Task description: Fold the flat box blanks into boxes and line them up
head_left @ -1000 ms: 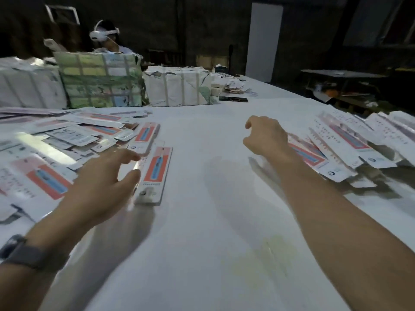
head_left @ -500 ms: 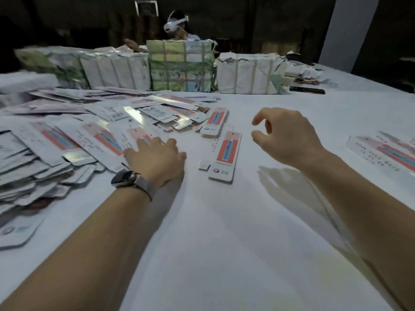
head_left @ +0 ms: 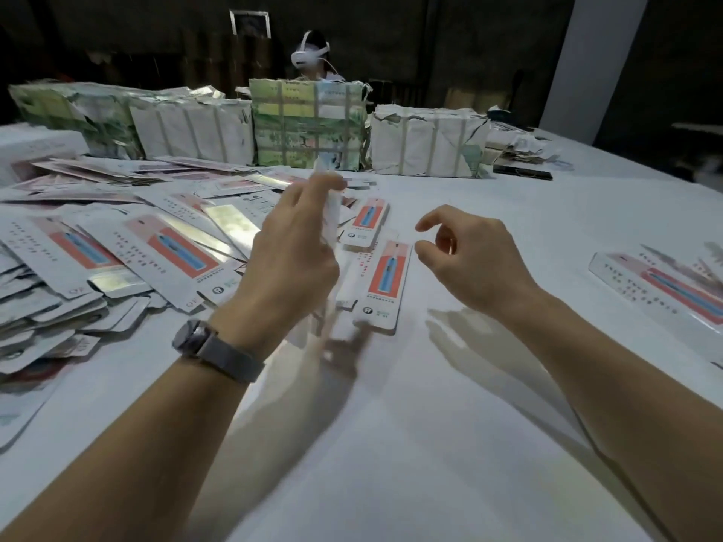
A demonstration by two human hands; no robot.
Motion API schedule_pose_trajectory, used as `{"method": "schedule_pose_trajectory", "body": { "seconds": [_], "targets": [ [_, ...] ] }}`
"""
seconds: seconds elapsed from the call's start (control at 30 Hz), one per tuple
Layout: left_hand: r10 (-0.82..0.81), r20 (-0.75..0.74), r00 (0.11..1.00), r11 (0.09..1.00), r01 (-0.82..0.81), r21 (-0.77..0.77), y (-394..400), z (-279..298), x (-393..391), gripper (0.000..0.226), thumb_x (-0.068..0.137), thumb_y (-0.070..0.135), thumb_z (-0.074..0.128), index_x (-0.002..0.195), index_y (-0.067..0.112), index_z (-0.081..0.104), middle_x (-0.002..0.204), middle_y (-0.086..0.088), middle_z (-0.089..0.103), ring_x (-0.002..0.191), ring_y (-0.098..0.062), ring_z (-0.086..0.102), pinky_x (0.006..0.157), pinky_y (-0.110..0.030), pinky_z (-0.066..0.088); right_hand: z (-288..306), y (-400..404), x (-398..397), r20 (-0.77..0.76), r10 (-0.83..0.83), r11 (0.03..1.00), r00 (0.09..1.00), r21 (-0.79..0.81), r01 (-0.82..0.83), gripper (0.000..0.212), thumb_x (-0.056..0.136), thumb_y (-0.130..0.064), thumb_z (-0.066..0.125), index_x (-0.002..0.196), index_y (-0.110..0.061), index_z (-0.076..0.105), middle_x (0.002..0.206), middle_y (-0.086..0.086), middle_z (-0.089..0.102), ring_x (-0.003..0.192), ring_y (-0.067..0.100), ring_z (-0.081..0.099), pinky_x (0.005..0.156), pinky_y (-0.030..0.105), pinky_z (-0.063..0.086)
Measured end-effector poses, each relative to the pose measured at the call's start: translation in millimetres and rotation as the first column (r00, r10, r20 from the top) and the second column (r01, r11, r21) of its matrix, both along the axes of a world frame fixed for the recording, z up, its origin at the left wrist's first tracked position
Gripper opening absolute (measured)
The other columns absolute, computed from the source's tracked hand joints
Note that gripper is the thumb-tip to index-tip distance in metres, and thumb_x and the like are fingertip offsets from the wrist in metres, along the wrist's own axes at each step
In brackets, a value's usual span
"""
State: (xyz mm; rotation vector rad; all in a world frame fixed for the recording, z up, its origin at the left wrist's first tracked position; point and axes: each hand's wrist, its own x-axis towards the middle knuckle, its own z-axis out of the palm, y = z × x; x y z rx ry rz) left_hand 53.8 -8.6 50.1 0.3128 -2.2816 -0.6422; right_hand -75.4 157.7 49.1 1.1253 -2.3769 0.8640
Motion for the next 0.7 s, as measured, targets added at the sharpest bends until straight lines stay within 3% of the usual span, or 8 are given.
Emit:
{"method": "schedule_pose_trajectory", "body": {
  "seconds": [0.13, 0.27, 0.33, 0.4, 0.5, 0.57, 0.63, 0.7],
  "targets": [
    [-0.279, -0.272, 0.921, 0.817, 0.377, 0.436, 24, 8, 6, 0.07, 0.084, -0.008, 0.062, 0.129, 0.042, 0.041, 0.13, 0.018, 0.048, 0.098, -0.011, 0.073, 0.061, -0.027, 0.062, 9, -4, 6, 0.198, 0.186, 0.944, 0.962, -0.308, -0.119, 0.031, 0.095, -0.032, 0.061, 0.125, -0.027, 0.054, 0.072, -0.006, 0.057, 0.065, 0.003, 0.054, 0.062, 0.02, 0.044],
    [-0.344, -0.325, 0.881, 0.512, 0.466, 0.721, 34, -2, -2, 0.075, 0.086, -0.016, 0.057, 0.136, 0.037, 0.043, 0.132, 0.002, 0.062, 0.1, -0.018, 0.074, 0.071, -0.036, 0.062, 13, -5, 7, 0.374, 0.281, 0.897, 0.884, -0.429, -0.104, 0.049, 0.095, -0.037, 0.061, 0.137, -0.038, 0.037, 0.083, 0.004, 0.06, 0.079, 0.008, 0.067, 0.07, 0.027, 0.054],
    [-0.374, -0.345, 0.861, 0.404, 0.486, 0.775, 38, -6, -4, 0.074, 0.086, -0.021, 0.051, 0.14, 0.029, 0.046, 0.122, -0.004, 0.07, 0.096, -0.022, 0.075, 0.069, -0.036, 0.06, 14, -3, 4, 0.389, 0.245, 0.898, 0.888, -0.436, -0.056, 0.05, 0.095, -0.032, 0.063, 0.141, -0.033, 0.043, 0.074, -0.004, 0.056, 0.076, 0.008, 0.066, 0.071, 0.033, 0.056],
    [-0.401, -0.335, 0.853, 0.394, 0.49, 0.777, 39, -7, -5, 0.073, 0.085, -0.022, 0.046, 0.142, 0.022, 0.051, 0.112, -0.006, 0.074, 0.09, -0.018, 0.074, 0.063, -0.029, 0.057, 14, 0, 0, 0.347, 0.198, 0.911, 0.917, -0.411, -0.041, 0.043, 0.095, -0.031, 0.062, 0.136, -0.028, 0.054, 0.058, -0.016, 0.048, 0.061, 0.001, 0.057, 0.063, 0.032, 0.049],
    [-0.495, -0.345, 0.797, 0.319, 0.537, 0.781, 44, -5, -3, 0.072, 0.071, -0.012, 0.048, 0.134, 0.019, 0.064, 0.115, -0.017, 0.071, 0.096, -0.024, 0.071, 0.071, -0.035, 0.06, 17, 3, 2, 0.312, 0.233, 0.903, 0.921, -0.421, -0.086, 0.039, 0.095, -0.033, 0.061, 0.134, -0.035, 0.056, 0.058, -0.006, 0.055, 0.062, 0.01, 0.061, 0.061, 0.032, 0.052],
    [-0.541, -0.375, 0.753, 0.24, 0.566, 0.789, 47, -4, 0, 0.079, 0.062, -0.006, 0.044, 0.132, 0.024, 0.064, 0.124, -0.019, 0.067, 0.101, -0.03, 0.066, 0.082, -0.048, 0.059, 18, 2, 7, 0.305, 0.299, 0.883, 0.904, -0.448, -0.141, 0.044, 0.096, -0.033, 0.059, 0.138, -0.04, 0.051, 0.069, 0.011, 0.059, 0.062, 0.011, 0.06, 0.059, 0.028, 0.051],
    [-0.578, -0.398, 0.712, 0.148, 0.572, 0.807, 49, -4, 1, 0.08, 0.065, -0.001, 0.043, 0.133, 0.035, 0.061, 0.127, -0.015, 0.066, 0.107, -0.035, 0.063, 0.087, -0.059, 0.057, 19, 2, 11, 0.295, 0.357, 0.86, 0.887, -0.475, -0.188, 0.046, 0.096, -0.036, 0.055, 0.142, -0.042, 0.047, 0.065, 0.003, 0.054, 0.058, 0.005, 0.054, 0.058, 0.022, 0.047],
    [-0.622, -0.369, 0.69, 0.114, 0.546, 0.83, 49, -2, 1, 0.069, 0.074, 0.012, 0.047, 0.133, 0.045, 0.057, 0.13, -0.013, 0.064, 0.116, -0.041, 0.063, 0.085, -0.056, 0.06, 21, 1, 14, 0.315, 0.39, 0.844, 0.865, -0.498, -0.199, 0.05, 0.094, -0.047, 0.053, 0.143, -0.041, 0.044, 0.06, -0.011, 0.057, 0.058, 0.003, 0.056, 0.057, 0.019, 0.045]
  ]
}}
